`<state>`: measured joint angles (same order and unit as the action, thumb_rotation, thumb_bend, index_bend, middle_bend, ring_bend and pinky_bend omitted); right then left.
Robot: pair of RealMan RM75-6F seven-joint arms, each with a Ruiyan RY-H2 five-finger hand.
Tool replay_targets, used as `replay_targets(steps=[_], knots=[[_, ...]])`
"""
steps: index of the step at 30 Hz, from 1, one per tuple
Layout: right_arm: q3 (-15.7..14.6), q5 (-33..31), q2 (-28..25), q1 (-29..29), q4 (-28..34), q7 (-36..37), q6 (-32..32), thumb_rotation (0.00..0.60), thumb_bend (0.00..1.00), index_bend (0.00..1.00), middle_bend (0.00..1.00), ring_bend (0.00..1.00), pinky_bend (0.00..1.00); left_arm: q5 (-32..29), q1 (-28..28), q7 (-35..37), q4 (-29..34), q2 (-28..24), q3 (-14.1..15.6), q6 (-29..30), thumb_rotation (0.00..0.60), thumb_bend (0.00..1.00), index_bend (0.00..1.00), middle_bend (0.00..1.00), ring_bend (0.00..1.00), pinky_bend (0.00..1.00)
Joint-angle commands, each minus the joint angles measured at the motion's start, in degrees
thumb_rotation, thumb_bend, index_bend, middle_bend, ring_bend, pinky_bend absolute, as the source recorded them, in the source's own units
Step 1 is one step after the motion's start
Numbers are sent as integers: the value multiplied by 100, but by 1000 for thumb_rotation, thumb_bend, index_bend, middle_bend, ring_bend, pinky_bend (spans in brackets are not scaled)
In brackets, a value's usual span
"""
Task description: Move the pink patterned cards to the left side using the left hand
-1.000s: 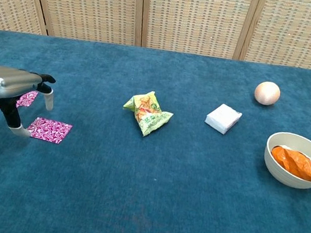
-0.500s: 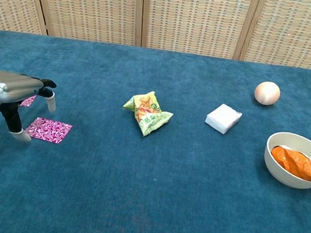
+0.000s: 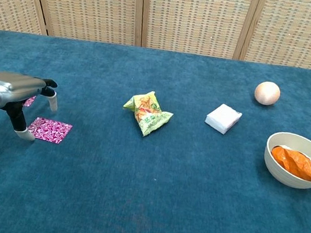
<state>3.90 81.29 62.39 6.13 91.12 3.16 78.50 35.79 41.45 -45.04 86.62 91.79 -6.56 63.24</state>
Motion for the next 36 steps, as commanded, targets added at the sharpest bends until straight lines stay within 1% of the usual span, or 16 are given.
replay_targets(steps=[1, 23, 36], knots=[[1, -2, 0, 0, -1, 2, 0, 600, 131, 0, 0, 0, 0, -37, 20, -14, -50, 36, -11, -20, 600, 166, 283, 0, 0, 0], [7, -24, -1, 2, -3, 5, -17, 600, 131, 0, 0, 0, 0, -19, 62, -26, -80, 144, 3, 7, 600, 181, 285, 0, 0, 0], [5, -20, 3, 0, -6, -1, -13, 600, 131, 0, 0, 0, 0, 10, 64, -26, -108, 162, 9, 29, 600, 186, 327, 0, 0, 0]])
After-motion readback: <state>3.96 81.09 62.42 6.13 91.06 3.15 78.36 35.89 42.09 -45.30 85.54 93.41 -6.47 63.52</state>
